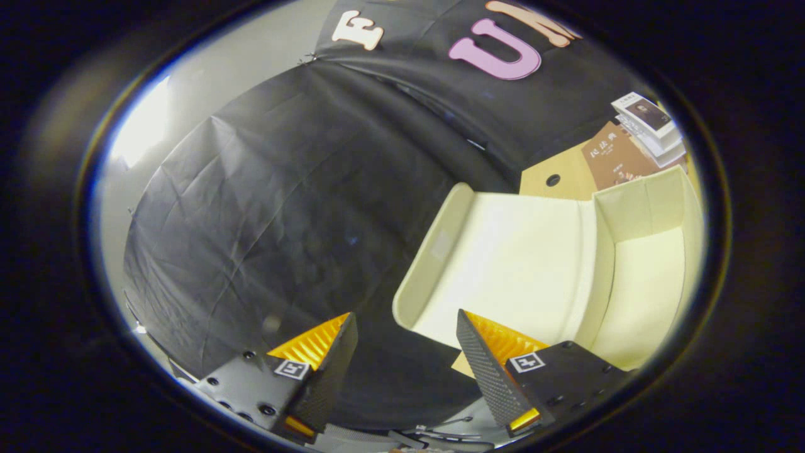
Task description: Open the storage box then place both shoes into the box .Put the left shoe in first, then the right shoe, with the right side of both shoes facing outward in a uniform manner.
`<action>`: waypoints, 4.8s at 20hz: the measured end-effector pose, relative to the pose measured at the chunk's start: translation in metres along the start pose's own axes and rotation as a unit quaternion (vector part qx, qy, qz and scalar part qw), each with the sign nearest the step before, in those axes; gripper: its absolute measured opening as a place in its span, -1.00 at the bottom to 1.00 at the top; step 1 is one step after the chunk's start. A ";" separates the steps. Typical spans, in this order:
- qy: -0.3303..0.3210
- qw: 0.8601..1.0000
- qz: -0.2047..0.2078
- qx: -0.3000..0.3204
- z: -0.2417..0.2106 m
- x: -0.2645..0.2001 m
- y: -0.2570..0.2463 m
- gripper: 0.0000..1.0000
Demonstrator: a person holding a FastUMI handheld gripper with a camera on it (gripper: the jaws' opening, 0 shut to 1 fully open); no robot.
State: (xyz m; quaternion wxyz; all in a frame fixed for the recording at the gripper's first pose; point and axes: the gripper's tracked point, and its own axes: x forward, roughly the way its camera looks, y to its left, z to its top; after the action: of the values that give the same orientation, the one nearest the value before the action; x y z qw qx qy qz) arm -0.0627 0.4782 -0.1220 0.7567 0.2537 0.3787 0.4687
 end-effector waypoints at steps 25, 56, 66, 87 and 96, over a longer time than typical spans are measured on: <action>-0.116 0.883 -0.444 -0.100 0.037 -0.288 -0.299 0.92; -0.030 0.847 -0.526 -0.072 -0.013 -0.256 -0.438 -0.89; -0.094 0.884 -0.451 0.080 -0.004 -0.256 -0.421 -0.93; -0.113 0.944 -0.301 0.076 0.092 -0.207 -0.237 -0.93; 0.008 0.940 -0.332 0.076 0.038 -0.112 -0.251 -0.93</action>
State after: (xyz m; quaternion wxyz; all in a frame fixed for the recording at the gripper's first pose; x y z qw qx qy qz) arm 0.0673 0.2677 -0.2480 0.8446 0.1666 0.4822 0.1626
